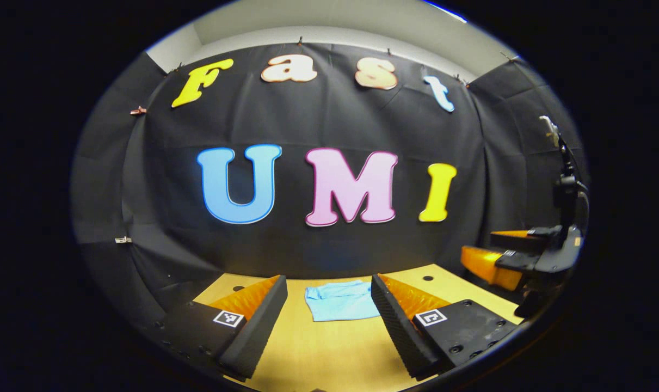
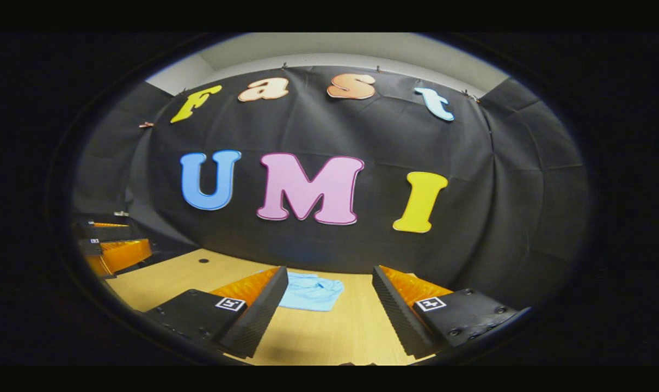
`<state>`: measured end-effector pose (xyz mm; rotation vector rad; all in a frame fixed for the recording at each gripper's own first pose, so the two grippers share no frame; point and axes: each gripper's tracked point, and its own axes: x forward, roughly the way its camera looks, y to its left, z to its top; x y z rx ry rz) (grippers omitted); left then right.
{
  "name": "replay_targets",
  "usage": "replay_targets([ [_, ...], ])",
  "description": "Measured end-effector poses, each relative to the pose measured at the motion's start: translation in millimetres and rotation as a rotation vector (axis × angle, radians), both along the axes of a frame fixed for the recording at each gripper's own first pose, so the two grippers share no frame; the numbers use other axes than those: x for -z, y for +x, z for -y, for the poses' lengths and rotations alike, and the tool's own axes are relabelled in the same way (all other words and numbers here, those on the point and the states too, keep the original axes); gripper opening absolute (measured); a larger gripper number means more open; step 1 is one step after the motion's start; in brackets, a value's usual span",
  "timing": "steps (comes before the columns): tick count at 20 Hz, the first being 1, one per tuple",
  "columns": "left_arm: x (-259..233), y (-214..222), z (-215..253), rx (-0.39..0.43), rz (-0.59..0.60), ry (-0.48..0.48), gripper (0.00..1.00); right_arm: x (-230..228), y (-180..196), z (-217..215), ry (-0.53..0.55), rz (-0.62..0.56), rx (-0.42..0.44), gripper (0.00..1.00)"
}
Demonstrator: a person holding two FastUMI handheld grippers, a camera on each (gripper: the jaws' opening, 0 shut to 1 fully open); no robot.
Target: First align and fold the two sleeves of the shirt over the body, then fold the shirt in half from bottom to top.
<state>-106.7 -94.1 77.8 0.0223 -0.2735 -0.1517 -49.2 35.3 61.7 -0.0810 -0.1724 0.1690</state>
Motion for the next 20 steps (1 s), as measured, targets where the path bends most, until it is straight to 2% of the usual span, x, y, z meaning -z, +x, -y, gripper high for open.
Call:
replay_targets([
  [2, -13, -41, 13, 0.04, 0.06, 0.022, 0.98, 0, -34, 2, 0.0, 0.038, 0.002, 0.97],
  [4, -15, -69, 16, 0.043, 0.084, 0.038, 0.98, -3, -55, 3, 0.017, 0.074, 0.009, 0.99],
  [7, -11, -82, 23, 0.035, 0.069, 0.045, 0.98, -5, -78, -10, 0.062, 0.073, -0.032, 0.97],
  [12, -7, -83, 9, -0.012, 0.03, 0.02, 0.98, -4, -85, -24, 0.047, 0.035, -0.061, 0.97],
  [17, -6, -77, -18, -0.075, 0.023, 0.005, 0.98, -20, -78, -23, 0.046, 0.075, -0.06, 0.97],
  [20, -6, -81, -15, -0.04, 0.012, -0.043, 0.99, -23, -73, -21, 0.054, 0.083, -0.054, 0.97],
])
